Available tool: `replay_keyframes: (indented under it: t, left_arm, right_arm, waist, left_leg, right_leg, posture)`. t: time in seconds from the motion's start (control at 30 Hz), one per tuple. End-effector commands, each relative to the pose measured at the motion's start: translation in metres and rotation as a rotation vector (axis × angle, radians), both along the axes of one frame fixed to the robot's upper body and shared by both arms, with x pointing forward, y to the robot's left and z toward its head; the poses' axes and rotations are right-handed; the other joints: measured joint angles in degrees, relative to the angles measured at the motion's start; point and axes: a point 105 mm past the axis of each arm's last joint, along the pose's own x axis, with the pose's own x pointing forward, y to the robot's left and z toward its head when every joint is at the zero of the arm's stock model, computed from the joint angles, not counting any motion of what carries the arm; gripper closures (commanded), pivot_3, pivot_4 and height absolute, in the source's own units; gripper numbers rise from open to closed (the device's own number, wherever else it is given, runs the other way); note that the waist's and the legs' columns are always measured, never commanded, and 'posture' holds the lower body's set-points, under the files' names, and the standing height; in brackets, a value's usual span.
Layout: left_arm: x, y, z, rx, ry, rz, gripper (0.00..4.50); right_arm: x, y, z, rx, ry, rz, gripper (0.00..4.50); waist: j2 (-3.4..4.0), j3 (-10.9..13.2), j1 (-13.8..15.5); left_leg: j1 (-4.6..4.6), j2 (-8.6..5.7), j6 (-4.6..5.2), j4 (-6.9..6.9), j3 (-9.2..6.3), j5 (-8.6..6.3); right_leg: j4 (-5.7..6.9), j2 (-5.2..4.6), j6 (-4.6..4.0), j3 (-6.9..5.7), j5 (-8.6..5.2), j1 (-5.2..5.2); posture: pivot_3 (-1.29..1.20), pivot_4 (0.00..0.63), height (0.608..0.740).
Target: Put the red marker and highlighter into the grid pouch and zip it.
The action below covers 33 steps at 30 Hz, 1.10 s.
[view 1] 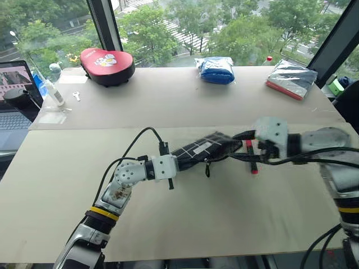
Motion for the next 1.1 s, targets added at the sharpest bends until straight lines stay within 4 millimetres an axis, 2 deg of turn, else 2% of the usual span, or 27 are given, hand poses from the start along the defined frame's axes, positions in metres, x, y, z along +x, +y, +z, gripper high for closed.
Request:
replay_keyframes:
  t: [0.03,0.17,0.23,0.37,0.47,0.63,0.97,1.1]
  left_arm:
    - [-0.003,-0.003,0.011,-0.019,-0.053,-0.023,4.50]
    - [-0.004,-0.002,0.011,-0.017,-0.052,-0.022,4.50]
    - [-0.004,-0.002,0.011,-0.016,-0.050,-0.020,4.50]
    - [-0.003,-0.001,0.009,-0.014,-0.040,-0.013,4.50]
    - [-0.003,-0.001,0.008,-0.012,-0.036,-0.009,4.50]
    - [-0.003,0.000,0.007,-0.010,-0.034,-0.005,4.50]
    - [-0.003,0.000,0.007,-0.017,-0.033,0.008,4.50]
    - [-0.003,0.001,0.007,-0.017,-0.036,0.013,4.50]
  right_arm:
    - [-0.010,-0.017,0.016,0.074,0.047,-0.055,1.68]
    - [0.004,-0.044,0.018,0.088,0.028,-0.252,1.68]
    - [0.015,-0.053,0.010,0.049,0.004,-0.361,1.68]
    - [0.033,-0.056,-0.024,0.012,0.081,-0.584,1.68]
    - [0.041,-0.053,-0.040,0.001,0.118,-0.692,1.68]
    - [0.047,-0.050,-0.055,-0.007,0.159,-0.783,1.68]
    - [0.057,-0.054,-0.064,-0.030,0.142,-0.834,1.68]
    - [0.060,-0.056,-0.078,-0.030,0.181,-0.864,1.68]
  waist:
    - [0.00,0.00,-0.03]
    - [0.00,0.00,-0.27]
    - [0.00,0.00,-0.24]
    - [-0.01,-0.01,-0.28]
    - [0.00,0.00,-0.23]
    - [0.00,0.00,-0.13]
    - [0.00,0.00,-0.26]
    - [0.00,0.00,-0.29]
  left_leg:
    - [0.00,-0.01,0.01,0.01,0.01,-0.01]
    - [0.03,-0.01,0.01,0.04,0.10,-0.02]
    - [0.04,-0.01,-0.01,0.04,0.10,0.00]
    - [0.03,-0.01,-0.12,0.04,0.10,0.06]
    - [0.01,-0.02,-0.14,0.05,0.10,0.07]
    - [-0.02,-0.07,-0.14,0.05,0.10,0.07]
    - [-0.02,-0.08,-0.13,0.05,0.10,0.07]
    - [-0.01,-0.08,-0.13,0.05,0.10,0.07]
  right_leg:
    - [-0.01,0.00,0.00,0.02,0.00,0.01]
    - [-0.19,-0.02,0.00,0.11,0.00,0.00]
    - [-0.12,-0.02,0.00,0.11,0.00,-0.02]
    - [-0.02,-0.03,0.00,0.12,0.00,-0.06]
    - [-0.01,-0.04,0.00,0.15,0.00,-0.09]
    - [0.00,-0.07,0.00,0.15,0.01,-0.11]
    - [0.01,-0.07,0.00,0.12,0.01,-0.10]
    - [0.01,-0.06,0.00,0.11,0.00,-0.08]
  posture:
    - [0.00,0.150,0.740]
    - [0.00,0.150,0.740]
    - [0.00,0.150,0.740]
    - [0.00,0.150,0.740]
    - [0.00,0.150,0.740]
    - [0.00,0.150,0.740]
    - [0.00,0.150,0.740]
    - [0.00,0.150,0.740]
